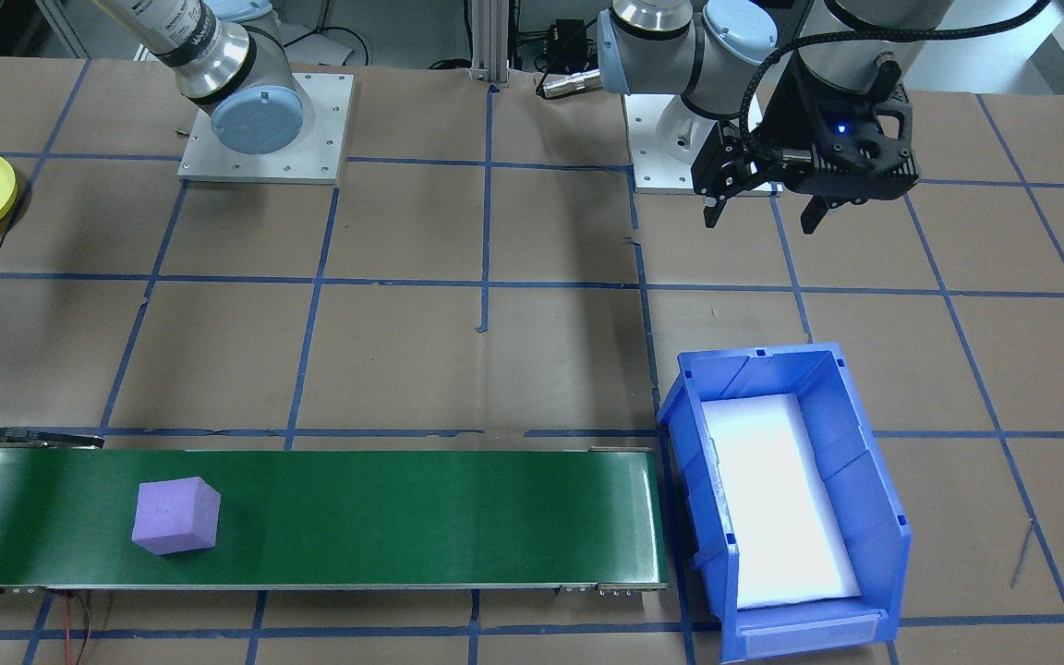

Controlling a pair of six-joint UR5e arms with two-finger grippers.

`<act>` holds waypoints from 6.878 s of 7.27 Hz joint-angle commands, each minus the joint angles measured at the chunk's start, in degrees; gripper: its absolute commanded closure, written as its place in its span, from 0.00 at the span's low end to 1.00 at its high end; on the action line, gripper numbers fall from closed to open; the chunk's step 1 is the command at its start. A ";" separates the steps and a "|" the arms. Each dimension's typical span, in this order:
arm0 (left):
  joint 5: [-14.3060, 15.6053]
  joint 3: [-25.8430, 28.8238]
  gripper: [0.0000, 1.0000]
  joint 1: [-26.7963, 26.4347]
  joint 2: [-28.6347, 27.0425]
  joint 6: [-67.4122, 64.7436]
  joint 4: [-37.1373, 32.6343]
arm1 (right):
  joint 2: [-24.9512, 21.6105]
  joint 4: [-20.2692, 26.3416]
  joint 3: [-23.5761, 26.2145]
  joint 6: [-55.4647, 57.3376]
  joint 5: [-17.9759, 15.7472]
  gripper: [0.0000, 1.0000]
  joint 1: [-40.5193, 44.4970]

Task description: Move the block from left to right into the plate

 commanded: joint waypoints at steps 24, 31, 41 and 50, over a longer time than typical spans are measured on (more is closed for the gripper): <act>0.00 0.00 0.00 0.00 0.26 0.00 0.00 | 3.99 9.31 -15.69 47.84 20.10 0.01 37.19; 0.00 0.00 0.00 0.00 0.26 0.00 0.00 | 1.56 8.58 -14.73 27.03 5.57 0.95 36.41; 2.55 1.85 0.00 0.97 1.58 0.00 -4.40 | 1.02 1.38 -5.22 -3.76 -5.03 0.00 7.31; 2.46 1.76 0.00 0.97 1.49 0.00 -4.48 | -18.46 20.75 -8.74 32.73 -4.86 0.01 35.13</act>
